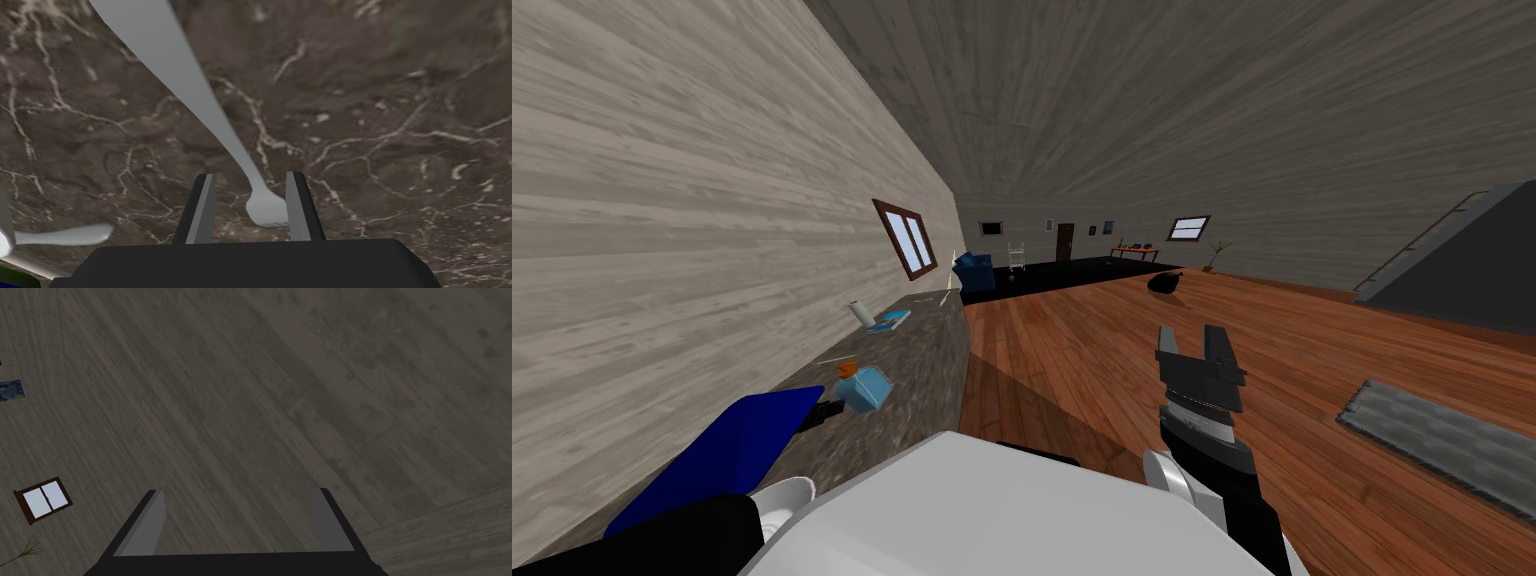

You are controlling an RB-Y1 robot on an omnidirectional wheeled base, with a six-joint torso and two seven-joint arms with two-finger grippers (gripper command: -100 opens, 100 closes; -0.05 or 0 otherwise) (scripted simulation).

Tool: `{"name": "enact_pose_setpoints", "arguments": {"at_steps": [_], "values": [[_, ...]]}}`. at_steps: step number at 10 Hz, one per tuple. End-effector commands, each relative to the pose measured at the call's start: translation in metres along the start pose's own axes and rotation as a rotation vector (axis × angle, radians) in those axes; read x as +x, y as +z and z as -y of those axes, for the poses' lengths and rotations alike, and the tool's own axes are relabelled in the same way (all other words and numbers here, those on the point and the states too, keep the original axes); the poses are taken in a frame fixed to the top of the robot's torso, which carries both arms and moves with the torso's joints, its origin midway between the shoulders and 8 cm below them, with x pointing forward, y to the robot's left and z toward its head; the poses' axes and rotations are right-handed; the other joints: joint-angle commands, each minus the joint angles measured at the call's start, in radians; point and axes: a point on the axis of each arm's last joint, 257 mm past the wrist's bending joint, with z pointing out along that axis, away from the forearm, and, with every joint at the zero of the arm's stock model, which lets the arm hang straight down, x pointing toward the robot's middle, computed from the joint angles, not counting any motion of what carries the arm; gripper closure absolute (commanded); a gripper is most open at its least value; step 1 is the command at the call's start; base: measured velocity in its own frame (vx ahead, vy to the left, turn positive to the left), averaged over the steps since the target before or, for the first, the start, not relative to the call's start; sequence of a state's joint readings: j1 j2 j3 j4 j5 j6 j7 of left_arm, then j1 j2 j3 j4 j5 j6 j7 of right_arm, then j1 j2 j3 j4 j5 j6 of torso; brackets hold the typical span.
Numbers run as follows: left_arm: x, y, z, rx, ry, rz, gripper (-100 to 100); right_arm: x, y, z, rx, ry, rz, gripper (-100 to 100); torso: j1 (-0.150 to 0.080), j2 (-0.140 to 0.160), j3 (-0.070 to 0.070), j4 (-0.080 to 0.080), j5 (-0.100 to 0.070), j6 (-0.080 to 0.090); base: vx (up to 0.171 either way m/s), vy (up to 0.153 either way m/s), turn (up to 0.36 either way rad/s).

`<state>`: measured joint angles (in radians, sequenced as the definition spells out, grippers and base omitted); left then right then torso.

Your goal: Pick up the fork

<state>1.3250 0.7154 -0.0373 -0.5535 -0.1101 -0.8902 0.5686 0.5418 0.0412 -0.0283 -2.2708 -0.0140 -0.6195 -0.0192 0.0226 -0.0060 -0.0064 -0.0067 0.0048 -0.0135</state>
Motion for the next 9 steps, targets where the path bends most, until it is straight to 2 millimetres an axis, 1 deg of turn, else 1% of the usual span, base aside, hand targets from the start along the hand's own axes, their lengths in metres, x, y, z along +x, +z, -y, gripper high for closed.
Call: {"name": "enact_pose_setpoints", "arguments": {"at_steps": [1, 3, 4, 5, 6, 7, 8, 9], "values": [[0.0, 0.0, 0.0, 0.0, 0.0, 0.0, 100, 0.0, 0.0, 0.0, 0.0, 0.0, 0.0, 0, 0.0, 0.0, 0.0, 0.0, 0.0, 0.0, 0.0, 0.0, 0.0], [0.0, 0.0, 0.0, -0.001, -0.001, 0.0, 100, 0.0, 0.0, 0.0, 0.0, 0.0, 0.0, 0, 0.001, 0.0, 0.0, 0.0, 0.0, 0.001, 0.0, 0.0, 0.0], [0.0, 0.0, 0.0, -0.001, -0.001, 0.0, 0, 0.0, 0.0, 0.0, 0.0, 0.0, 0.0, 0, 0.001, 0.0, 0.0, 0.0, 0.0, 0.001, 0.0, 0.0, 0.0], [0.002, -0.004, -0.003, -0.001, 0.025, -0.008, 100, 0.0, 0.0, 0.0, 0.0, 0.0, 0.0, 0, 0.001, 0.0, 0.0, 0.0, 0.0, 0.001, 0.07, 0.067, 0.272], [0.004, -0.009, -0.005, 0.0, 0.047, -0.015, 100, 0.0, 0.0, 0.0, 0.0, 0.0, 0.0, 0, 0.003, -0.003, -0.002, -0.001, 0.001, -0.002, 0.134, 0.138, 0.322], [0.004, -0.009, -0.005, 0.0, 0.047, -0.015, 100, 0.0, 0.0, 0.0, 0.0, -0.001, 0.0, 0, 0.007, -0.007, -0.004, -0.002, 0.001, -0.001, 0.106, 0.101, 0.083], [0.008, -0.017, -0.008, 0.002, 0.081, -0.026, 100, 0.0, 0.0, 0.0, 0.0, 0.0, 0.0, 0, 0.007, -0.007, -0.004, -0.002, 0.001, 0.002, 0.144, 0.144, 0.229], [0.009, -0.02, -0.009, 0.003, 0.092, -0.03, 100, 0.0, 0.0, 0.0, 0.0, -0.001, 0.0, 0, 0.01, -0.01, -0.006, -0.002, 0.002, 0.0, 0.158, 0.122, 0.191]]}}
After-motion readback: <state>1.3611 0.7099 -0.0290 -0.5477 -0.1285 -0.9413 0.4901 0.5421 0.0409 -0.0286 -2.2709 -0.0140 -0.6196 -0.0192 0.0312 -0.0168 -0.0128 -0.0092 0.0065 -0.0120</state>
